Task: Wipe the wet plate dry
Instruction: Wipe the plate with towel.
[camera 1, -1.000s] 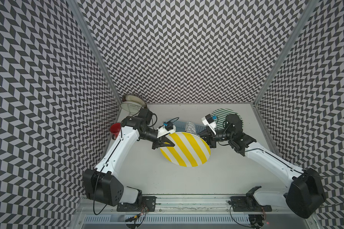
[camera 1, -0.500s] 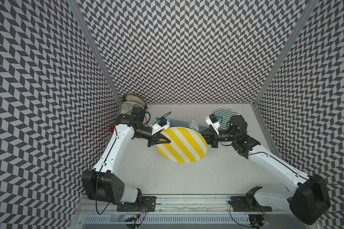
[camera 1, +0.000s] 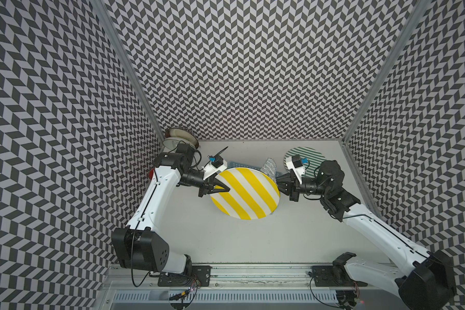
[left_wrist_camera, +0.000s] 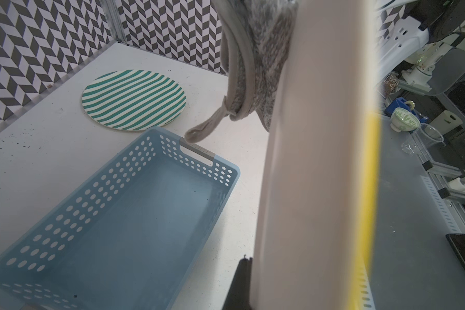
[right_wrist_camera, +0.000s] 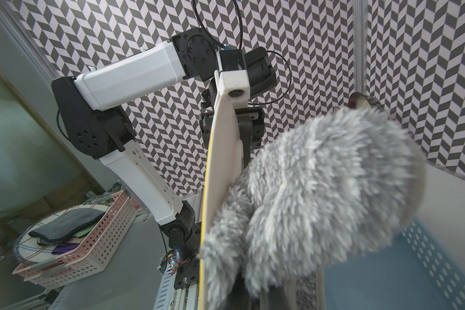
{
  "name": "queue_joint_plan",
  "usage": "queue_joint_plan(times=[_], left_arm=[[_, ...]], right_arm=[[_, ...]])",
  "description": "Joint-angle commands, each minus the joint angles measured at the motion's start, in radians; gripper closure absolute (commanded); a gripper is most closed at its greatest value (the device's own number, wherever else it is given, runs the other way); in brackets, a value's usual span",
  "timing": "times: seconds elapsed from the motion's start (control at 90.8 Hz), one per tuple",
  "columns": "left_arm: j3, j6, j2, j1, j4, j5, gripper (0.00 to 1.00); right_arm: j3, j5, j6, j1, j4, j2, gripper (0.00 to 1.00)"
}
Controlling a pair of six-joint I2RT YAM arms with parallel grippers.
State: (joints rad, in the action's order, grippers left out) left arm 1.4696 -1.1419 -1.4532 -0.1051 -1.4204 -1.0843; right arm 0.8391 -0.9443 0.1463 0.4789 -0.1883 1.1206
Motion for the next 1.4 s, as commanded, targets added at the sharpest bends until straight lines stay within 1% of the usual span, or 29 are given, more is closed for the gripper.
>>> queue_joint_plan(times=[0.0,0.198,0.452,0.617,0.716,0.815,0.936,1.08,1.278,1.333,1.388], left_arm=[[0.038,0.143,-0.02,0.045,0.066,-0.071,1.0],[0.05,0.207,-0.035,0.045,0.065,-0.146,1.0],[0.063,0.256,-0.08,0.048,0.068,-0.197,1.0],[0.07,0.319,-0.117,0.064,0.087,-0.227,1.0],[0.07,0.379,-0.127,0.073,0.159,-0.239,1.0],[0.056,0.494,-0.118,0.076,0.257,-0.241,1.0],[0.0,0.695,-0.08,0.075,0.457,-0.234,1.0],[-0.082,0.889,-0.028,0.074,0.664,-0.232,1.0],[-0.131,1.05,-0.002,0.071,0.79,-0.226,1.0],[-0.146,1.114,0.003,0.07,0.84,-0.221,1.0],[-0.171,1.197,0.012,0.067,0.902,-0.205,1.0]], right_arm=[[-0.01,-0.097,-0.023,0.022,-0.047,-0.05,1.0],[-0.017,-0.061,-0.035,0.028,-0.043,-0.048,1.0],[-0.022,-0.031,-0.034,0.033,-0.045,-0.062,1.0],[-0.04,0.005,-0.026,0.035,-0.06,-0.083,1.0],[-0.046,0.018,-0.021,0.035,-0.063,-0.09,1.0],[-0.051,0.03,-0.019,0.037,-0.065,-0.093,1.0],[-0.053,0.051,-0.017,0.044,-0.071,-0.088,1.0],[-0.06,0.1,-0.006,0.068,-0.095,-0.078,1.0],[-0.107,0.226,0.037,0.114,-0.179,-0.102,1.0],[-0.118,0.226,0.037,0.132,-0.202,-0.106,1.0],[-0.119,0.309,0.041,0.152,-0.207,-0.107,1.0]])
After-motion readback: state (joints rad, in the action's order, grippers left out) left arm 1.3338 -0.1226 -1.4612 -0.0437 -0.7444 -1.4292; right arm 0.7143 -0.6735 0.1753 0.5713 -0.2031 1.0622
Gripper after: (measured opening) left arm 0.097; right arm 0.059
